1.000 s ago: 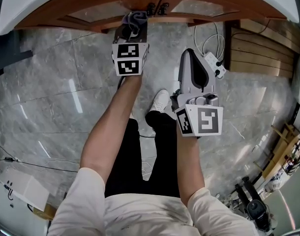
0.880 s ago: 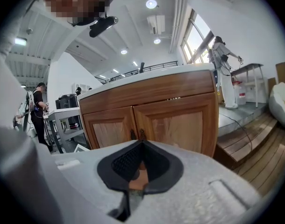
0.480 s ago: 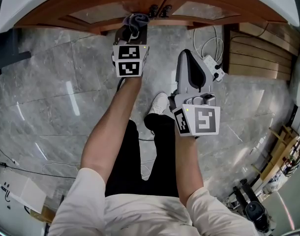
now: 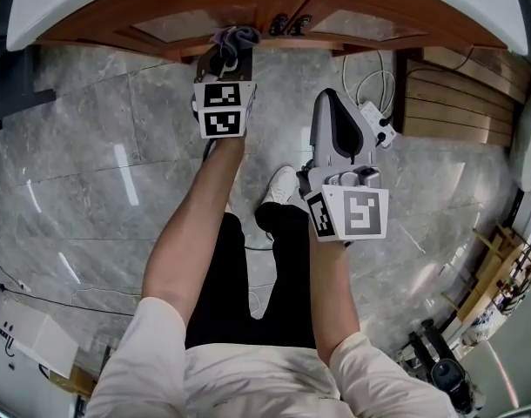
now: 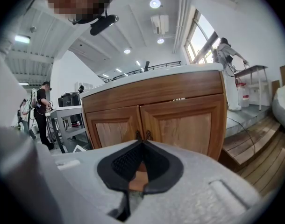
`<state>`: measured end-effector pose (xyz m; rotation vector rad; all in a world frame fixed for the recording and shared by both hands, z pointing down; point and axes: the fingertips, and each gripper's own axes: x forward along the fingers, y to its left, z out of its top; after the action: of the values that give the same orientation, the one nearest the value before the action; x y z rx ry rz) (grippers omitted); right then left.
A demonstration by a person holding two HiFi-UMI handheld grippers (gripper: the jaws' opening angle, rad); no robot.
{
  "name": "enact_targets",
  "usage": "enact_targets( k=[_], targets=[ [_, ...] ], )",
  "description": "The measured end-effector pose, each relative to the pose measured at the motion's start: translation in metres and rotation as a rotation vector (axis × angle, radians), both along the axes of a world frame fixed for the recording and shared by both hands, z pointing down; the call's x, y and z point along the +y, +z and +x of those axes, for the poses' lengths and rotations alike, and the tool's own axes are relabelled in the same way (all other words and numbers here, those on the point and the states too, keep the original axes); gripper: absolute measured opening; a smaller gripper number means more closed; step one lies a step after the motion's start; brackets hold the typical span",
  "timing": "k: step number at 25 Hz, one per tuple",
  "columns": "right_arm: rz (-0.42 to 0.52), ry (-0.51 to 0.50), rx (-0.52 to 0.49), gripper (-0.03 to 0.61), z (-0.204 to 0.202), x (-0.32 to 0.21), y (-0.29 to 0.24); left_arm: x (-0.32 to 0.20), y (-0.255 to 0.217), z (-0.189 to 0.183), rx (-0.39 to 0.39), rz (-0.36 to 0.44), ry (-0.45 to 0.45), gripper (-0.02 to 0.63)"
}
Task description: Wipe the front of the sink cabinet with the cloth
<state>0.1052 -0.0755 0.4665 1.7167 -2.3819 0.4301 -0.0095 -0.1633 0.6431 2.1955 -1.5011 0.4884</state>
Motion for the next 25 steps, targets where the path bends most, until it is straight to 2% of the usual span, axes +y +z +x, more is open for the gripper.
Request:
enact_targets(
  k=[10,14,18,25],
  targets=[
    [-0.006,-0.015,0.003,-0.003,-0.016,0.001,-0.008,0.003,-0.002,-0.04,-0.008,-0.007,-0.051,0.091],
    [-0.008,-0.007,-0.024,-0.003,-0.024,-0.001,-0.013,0.005,0.0,-0.048,-0.022,-0.003,-0.048,0.091],
    [0.0,-0.021,-0.022,-0.003,-0.034,0.002,-0.02,0.005,-0.002,-0.058,-0.003,-0.002,-0.076,0.091],
    [-0.011,-0.012,-0.031,-0.003,-0.036,0.005,-0.018,0.006,-0.001,-0.063,0.001,-0.001,-0.074,0.091]
  ],
)
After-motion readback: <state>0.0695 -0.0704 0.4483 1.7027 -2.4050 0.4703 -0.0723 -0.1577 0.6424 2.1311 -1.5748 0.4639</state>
